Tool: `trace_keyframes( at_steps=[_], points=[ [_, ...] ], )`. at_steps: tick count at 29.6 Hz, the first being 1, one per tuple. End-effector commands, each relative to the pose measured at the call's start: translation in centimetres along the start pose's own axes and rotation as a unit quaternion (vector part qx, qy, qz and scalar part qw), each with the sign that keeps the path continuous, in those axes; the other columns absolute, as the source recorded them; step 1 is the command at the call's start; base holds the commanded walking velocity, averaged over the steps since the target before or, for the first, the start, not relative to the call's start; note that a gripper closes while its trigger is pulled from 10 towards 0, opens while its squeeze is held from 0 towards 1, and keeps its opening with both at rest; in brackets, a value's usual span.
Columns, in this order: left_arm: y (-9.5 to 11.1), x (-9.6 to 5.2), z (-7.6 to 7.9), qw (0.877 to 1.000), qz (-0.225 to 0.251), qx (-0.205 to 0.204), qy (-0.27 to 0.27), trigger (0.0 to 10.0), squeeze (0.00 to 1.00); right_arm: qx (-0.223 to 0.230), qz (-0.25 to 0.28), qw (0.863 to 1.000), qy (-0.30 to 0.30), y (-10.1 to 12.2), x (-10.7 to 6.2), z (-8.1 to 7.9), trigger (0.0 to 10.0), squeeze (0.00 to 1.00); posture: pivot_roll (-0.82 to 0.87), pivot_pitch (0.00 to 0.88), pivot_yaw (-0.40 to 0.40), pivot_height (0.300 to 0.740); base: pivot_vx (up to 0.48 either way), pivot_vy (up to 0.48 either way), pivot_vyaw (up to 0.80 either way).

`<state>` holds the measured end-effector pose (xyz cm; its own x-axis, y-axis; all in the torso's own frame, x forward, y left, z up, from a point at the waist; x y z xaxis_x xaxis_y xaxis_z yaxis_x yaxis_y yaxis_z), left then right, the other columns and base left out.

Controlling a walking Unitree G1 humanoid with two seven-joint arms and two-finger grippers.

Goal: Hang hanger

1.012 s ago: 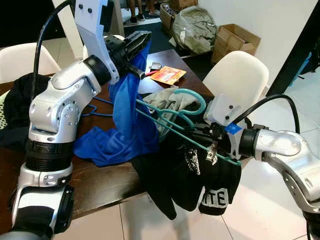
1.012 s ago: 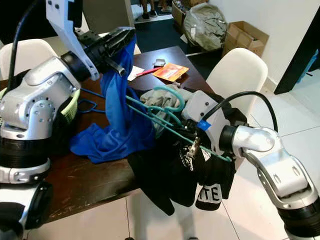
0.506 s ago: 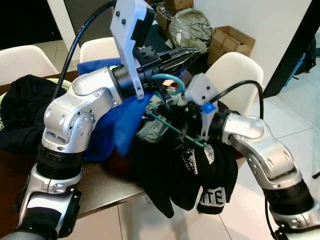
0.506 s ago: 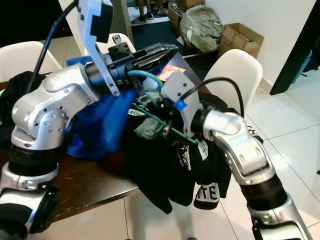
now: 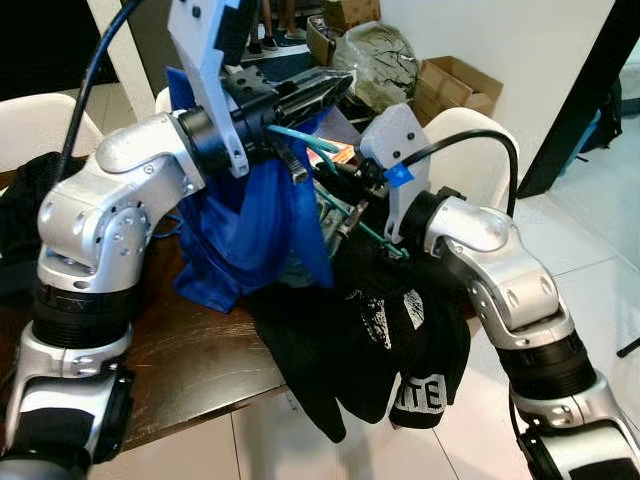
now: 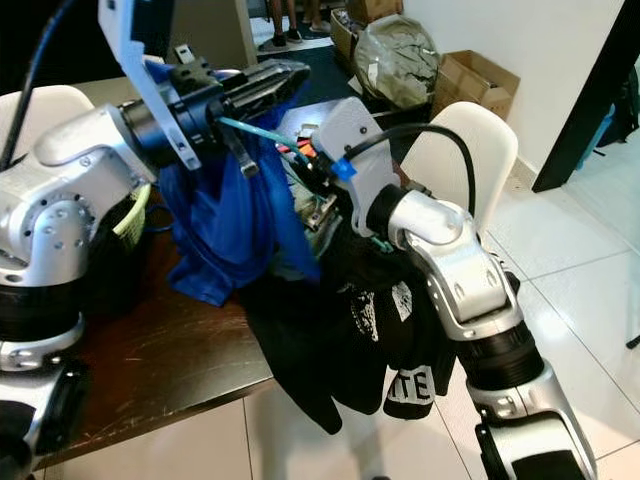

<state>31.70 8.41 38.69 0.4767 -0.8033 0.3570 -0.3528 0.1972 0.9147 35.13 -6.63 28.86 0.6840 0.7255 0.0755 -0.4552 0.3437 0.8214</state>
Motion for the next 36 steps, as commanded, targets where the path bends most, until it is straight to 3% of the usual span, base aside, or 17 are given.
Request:
trace_keyframes(
  at_steps=[1,5,7,11,14,20,22,25,32,36],
  points=[
    [3.1,-1.4,-0.8,0.998,0.045,0.037,0.018,10.0,0.00,0.030,-0.071,0.995,-0.064,-3.6,-1.2,2.2,10.0,0.00,0.03,0.078,0.024,0.740,0.000,0.000,0.00],
    [4.6,-2.1,-2.4,0.995,0.058,0.059,0.047,10.0,0.00,0.028,-0.096,0.992,-0.081,-4.7,-1.7,2.9,10.0,0.00,0.02,0.079,0.025,0.740,0.000,0.000,0.00],
    [6.3,-3.0,-3.5,0.992,0.070,0.083,0.063,10.0,0.00,0.022,-0.133,0.985,-0.104,-6.3,-2.8,3.9,10.0,0.00,0.02,0.080,0.026,0.740,0.000,0.000,0.00],
    [7.7,-3.5,-3.9,0.989,0.084,0.099,0.074,10.0,0.00,0.011,-0.168,0.979,-0.115,-7.8,-3.9,4.5,10.0,0.00,0.02,0.082,0.026,0.740,0.000,0.000,0.00],
    [10.6,-4.6,-4.3,0.982,0.118,0.117,0.091,10.0,0.00,-0.028,-0.232,0.967,-0.105,-10.1,-6.4,5.3,10.0,0.00,0.03,0.084,0.028,0.740,0.000,0.000,0.00],
    [12.4,-5.6,-4.9,0.977,0.138,0.124,0.106,10.0,0.00,-0.049,-0.266,0.959,-0.083,-11.3,-8.2,5.6,10.0,0.00,0.03,0.086,0.029,0.740,0.000,0.000,0.00],
    [13.2,-6.0,-5.3,0.974,0.151,0.123,0.117,10.0,0.00,-0.061,-0.280,0.956,-0.057,-11.8,-9.1,5.3,10.0,0.00,0.03,0.086,0.032,0.740,0.000,0.000,0.00],
    [15.1,-7.3,-6.5,0.963,0.201,0.097,0.151,10.0,0.00,-0.081,-0.312,0.944,0.073,-12.7,-11.9,2.5,10.0,0.00,0.03,0.084,0.035,0.740,0.000,0.000,0.00],
    [14.9,-7.4,-7.1,0.961,0.212,0.076,0.162,10.0,0.00,-0.088,-0.318,0.938,0.110,-12.9,-12.3,1.4,10.0,0.00,0.02,0.081,0.040,0.740,0.000,0.000,0.00],
    [14.1,-7.1,-7.3,0.963,0.210,0.056,0.159,10.0,0.00,-0.084,-0.306,0.942,0.105,-12.8,-11.8,1.1,10.0,0.00,0.02,0.080,0.040,0.740,0.000,0.000,0.00]
  ],
)
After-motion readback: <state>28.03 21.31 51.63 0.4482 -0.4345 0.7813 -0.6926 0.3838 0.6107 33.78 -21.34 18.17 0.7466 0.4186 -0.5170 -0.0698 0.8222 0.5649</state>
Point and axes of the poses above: a point about 5 cm out from each wrist's last joint towards the gripper, its own x axis pointing out of the wrist towards the gripper, its own y axis along the axis of the wrist's last joint, z = x × y, the point moved 4 cm from there along x, pointing out of the wrist towards the gripper, and after that the axes turned 7 degrees about -x, right-handed, at the moved point
